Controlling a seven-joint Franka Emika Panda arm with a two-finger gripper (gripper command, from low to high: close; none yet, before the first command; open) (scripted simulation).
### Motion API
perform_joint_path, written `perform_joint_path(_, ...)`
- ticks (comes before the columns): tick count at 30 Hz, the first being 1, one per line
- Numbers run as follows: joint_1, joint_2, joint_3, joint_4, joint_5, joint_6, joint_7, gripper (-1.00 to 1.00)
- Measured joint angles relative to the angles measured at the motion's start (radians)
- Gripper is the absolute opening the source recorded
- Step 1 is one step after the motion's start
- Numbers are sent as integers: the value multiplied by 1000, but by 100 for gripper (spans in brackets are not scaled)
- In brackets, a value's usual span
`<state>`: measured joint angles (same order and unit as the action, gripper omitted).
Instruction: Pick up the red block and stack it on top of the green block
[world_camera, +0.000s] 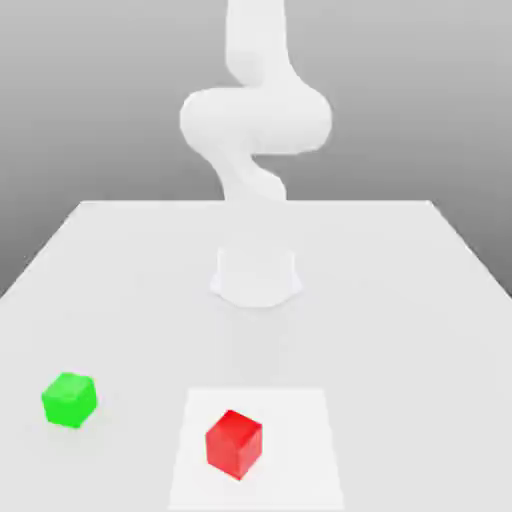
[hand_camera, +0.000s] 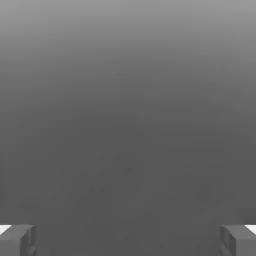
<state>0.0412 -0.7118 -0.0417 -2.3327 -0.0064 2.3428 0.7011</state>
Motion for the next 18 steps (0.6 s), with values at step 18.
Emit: perform_joint_path(18,181,640,-218,-236,71,309,-799,0)
